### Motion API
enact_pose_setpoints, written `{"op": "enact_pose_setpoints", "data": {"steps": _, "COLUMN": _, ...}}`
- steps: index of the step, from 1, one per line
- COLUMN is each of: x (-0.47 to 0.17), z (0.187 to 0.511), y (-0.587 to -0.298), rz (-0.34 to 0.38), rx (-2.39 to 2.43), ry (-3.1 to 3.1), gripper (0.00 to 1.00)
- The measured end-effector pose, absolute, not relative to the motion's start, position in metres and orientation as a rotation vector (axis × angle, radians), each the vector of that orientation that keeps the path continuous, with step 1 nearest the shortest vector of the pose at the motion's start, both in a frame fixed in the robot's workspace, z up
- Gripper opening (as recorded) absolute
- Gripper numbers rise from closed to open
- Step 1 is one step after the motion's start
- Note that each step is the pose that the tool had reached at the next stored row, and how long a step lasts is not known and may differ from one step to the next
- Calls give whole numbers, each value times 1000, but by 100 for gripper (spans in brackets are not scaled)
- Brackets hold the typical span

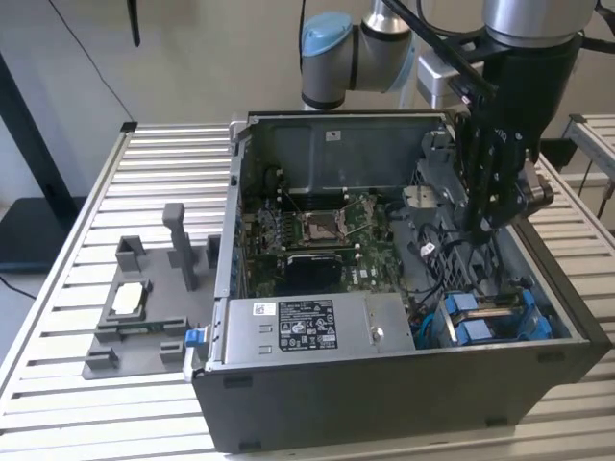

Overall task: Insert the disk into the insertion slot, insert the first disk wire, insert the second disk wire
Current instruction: 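Insert the second disk wire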

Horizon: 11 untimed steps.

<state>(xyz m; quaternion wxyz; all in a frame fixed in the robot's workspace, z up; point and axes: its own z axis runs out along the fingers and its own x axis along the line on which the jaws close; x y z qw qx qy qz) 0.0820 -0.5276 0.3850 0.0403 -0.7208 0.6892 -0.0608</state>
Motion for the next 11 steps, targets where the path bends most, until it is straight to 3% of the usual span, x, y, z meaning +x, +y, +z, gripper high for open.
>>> {"op": "enact_pose_setpoints", "data": {"steps": 2, "x": 82, "z": 385, "y": -528, "rz": -187, "rx": -2208, "ry": 2111, "gripper": 24}}
{"op": "enact_pose_setpoints", "data": {"steps": 3, "x": 82, "z": 385, "y": -528, "rz": -186, "rx": -2207, "ry": 2111, "gripper": 18}}
{"op": "enact_pose_setpoints", "data": {"steps": 11, "x": 84, "z": 380, "y": -537, "rz": -180, "rx": -2206, "ry": 2113, "gripper": 18}}
